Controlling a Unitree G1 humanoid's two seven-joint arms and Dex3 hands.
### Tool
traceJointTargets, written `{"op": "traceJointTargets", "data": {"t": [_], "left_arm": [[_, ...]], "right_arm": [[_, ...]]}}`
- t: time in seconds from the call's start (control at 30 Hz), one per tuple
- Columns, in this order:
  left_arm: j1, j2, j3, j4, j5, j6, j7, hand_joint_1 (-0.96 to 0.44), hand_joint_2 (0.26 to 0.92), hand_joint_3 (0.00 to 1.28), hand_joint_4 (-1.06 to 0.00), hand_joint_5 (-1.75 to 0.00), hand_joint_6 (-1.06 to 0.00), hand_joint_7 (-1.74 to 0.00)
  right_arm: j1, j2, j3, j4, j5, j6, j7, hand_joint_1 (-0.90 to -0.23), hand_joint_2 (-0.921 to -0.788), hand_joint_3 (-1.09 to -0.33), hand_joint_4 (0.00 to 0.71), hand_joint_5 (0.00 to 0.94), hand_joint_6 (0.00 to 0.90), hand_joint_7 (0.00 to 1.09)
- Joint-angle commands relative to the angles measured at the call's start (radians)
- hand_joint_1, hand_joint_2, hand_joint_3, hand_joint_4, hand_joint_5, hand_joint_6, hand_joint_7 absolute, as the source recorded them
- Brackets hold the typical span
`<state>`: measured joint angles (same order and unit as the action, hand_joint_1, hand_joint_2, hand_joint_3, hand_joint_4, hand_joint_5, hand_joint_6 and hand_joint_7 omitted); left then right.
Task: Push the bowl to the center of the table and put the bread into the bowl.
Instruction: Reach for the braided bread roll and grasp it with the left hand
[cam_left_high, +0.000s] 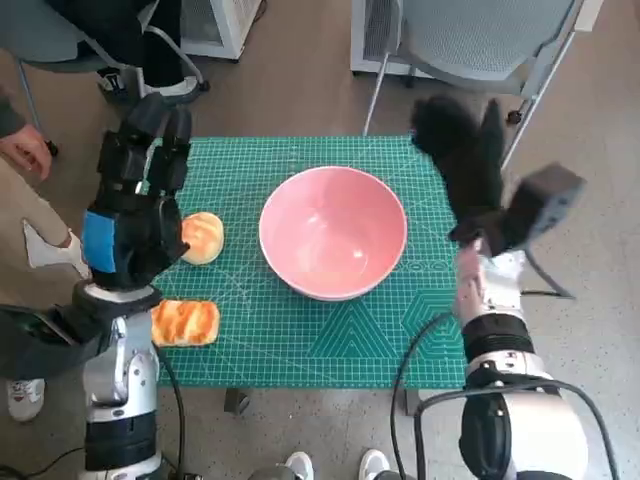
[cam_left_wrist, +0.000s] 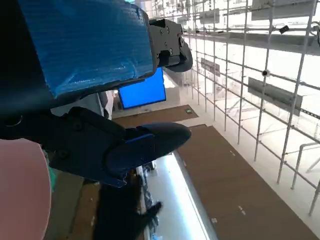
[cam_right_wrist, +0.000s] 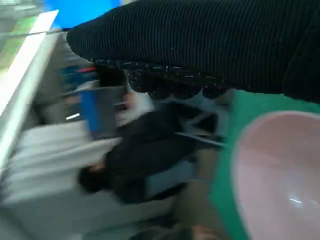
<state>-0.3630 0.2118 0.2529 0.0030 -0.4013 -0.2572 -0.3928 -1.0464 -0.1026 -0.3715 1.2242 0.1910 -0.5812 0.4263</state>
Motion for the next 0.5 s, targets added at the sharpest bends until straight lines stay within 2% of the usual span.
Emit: {"op": "traceJointTargets", "data": {"t": [0.03,0.33,0.5], "left_arm": [[0.019,0.014,0.003,-0.042,0.021,-0.017,0.01,-0.6,0.921,0.71,-0.07,0.0,0.0,-0.5],[0.045,0.037,0.002,-0.088,0.068,-0.027,0.024,-0.62,0.921,0.71,-0.07,-0.01,0.0,-0.51],[0.057,0.046,-0.006,-0.1,0.084,-0.03,0.026,-0.64,0.921,0.71,-0.06,0.0,0.0,-0.48]], "right_arm": [[0.036,0.026,0.001,-0.042,0.042,-0.083,0.09,-0.677,-0.921,-0.963,0.117,0.003,0.163,0.09],[0.095,0.063,0.016,-0.176,0.144,-0.17,0.277,-0.679,-0.921,-0.963,0.122,0.005,0.16,0.09],[0.135,0.077,0.04,-0.257,0.187,-0.182,0.348,-0.68,-0.921,-0.958,0.11,0.001,0.156,0.1]]}}
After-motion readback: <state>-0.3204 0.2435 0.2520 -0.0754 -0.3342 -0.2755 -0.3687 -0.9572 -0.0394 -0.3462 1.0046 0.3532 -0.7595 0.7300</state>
